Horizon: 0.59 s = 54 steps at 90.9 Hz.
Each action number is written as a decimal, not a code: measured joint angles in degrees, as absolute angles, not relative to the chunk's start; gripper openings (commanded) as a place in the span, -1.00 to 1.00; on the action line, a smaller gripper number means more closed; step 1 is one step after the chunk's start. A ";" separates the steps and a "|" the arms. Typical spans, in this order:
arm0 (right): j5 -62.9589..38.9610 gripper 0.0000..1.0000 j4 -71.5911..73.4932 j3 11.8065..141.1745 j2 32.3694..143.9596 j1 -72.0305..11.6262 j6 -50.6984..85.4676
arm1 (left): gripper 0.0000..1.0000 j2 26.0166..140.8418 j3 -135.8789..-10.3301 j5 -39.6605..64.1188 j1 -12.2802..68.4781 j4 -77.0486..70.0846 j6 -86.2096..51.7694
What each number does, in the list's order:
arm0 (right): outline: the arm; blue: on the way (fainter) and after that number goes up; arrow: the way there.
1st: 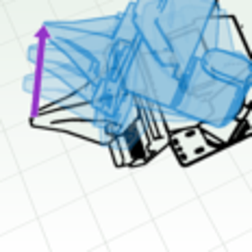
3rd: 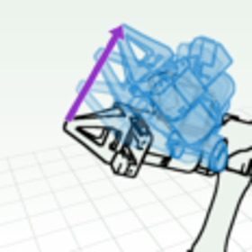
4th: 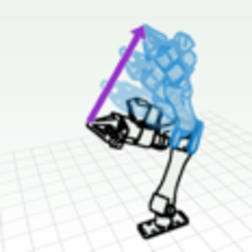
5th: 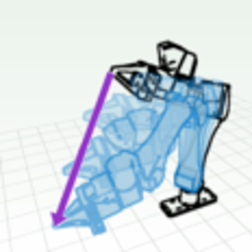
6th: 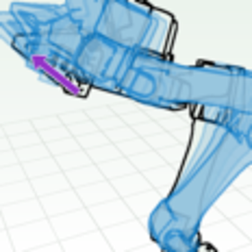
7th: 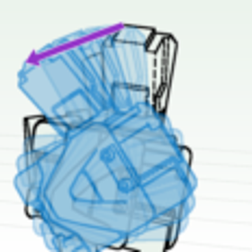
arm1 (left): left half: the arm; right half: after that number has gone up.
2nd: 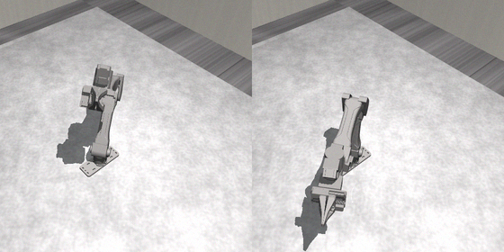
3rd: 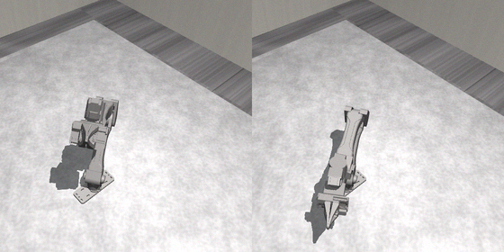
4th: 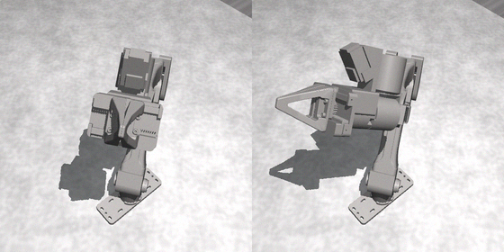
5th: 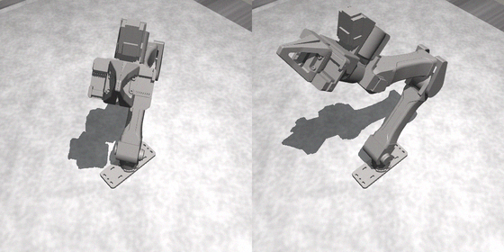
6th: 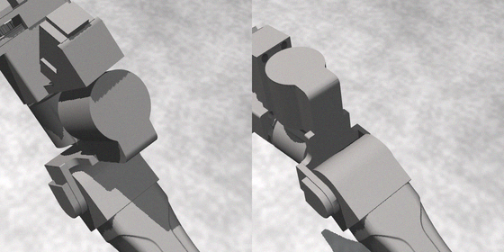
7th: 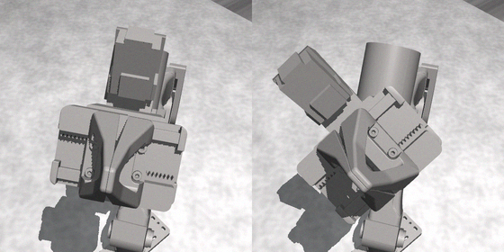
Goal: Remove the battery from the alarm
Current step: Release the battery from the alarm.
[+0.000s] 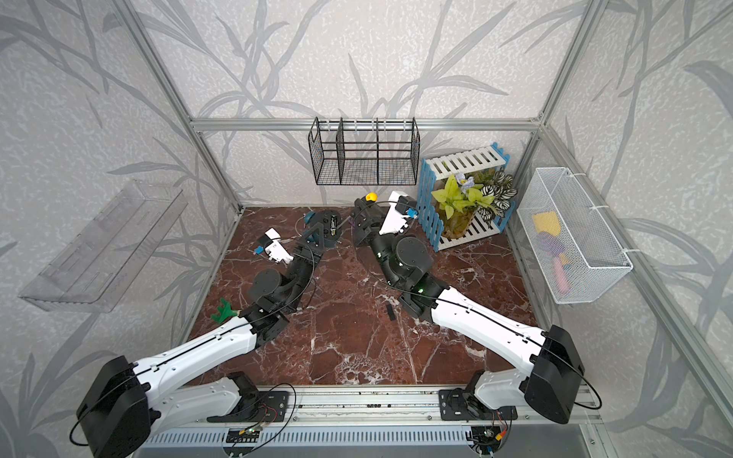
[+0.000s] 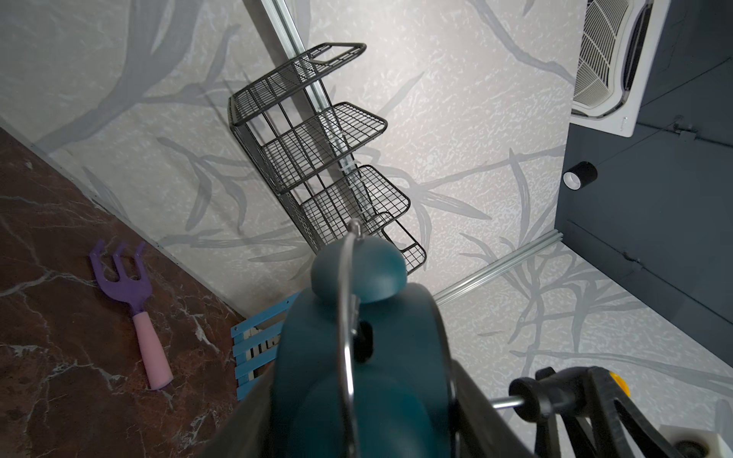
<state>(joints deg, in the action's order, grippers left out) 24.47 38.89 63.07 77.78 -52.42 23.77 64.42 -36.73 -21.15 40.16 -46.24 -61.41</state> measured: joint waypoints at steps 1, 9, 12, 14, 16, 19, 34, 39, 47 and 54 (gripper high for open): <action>24.88 -1.00 39.13 63.13 77.97 -52.90 23.49 | -0.67 64.42 -36.73 -21.43 40.10 -46.19 -61.56; 27.05 -1.00 39.66 63.11 78.83 -55.31 20.27 | -0.67 64.42 -36.73 -23.88 39.77 -45.39 -63.35; 27.38 -1.00 39.75 62.92 79.00 -55.88 19.38 | -0.67 64.42 -36.73 -24.51 39.68 -44.97 -64.05; 27.55 -1.00 39.77 62.76 79.05 -56.14 18.87 | -0.67 64.40 -36.73 -24.91 39.66 -44.58 -64.51; 27.64 -1.00 39.75 62.54 79.07 -56.38 18.46 | -0.67 64.40 -36.77 -25.26 39.64 -44.16 -64.97; 27.88 -1.00 39.66 62.13 79.05 -56.66 18.06 | -0.67 64.40 -36.80 -25.69 39.64 -43.64 -65.52; 28.23 -1.00 37.50 61.39 79.07 -57.12 19.27 | -0.68 64.40 -36.99 -26.98 39.42 -40.84 -66.78; 28.77 -1.00 36.42 61.54 79.11 -57.06 21.61 | -0.68 64.42 -36.99 -26.98 39.22 -40.49 -67.07; 27.75 -1.00 34.74 61.58 79.02 -54.96 28.10 | -0.69 64.42 -36.99 -26.89 38.89 -40.23 -67.26; 23.66 -1.00 33.85 61.30 79.00 -50.57 36.29 | -0.70 64.47 -36.99 -26.17 38.63 -40.07 -67.61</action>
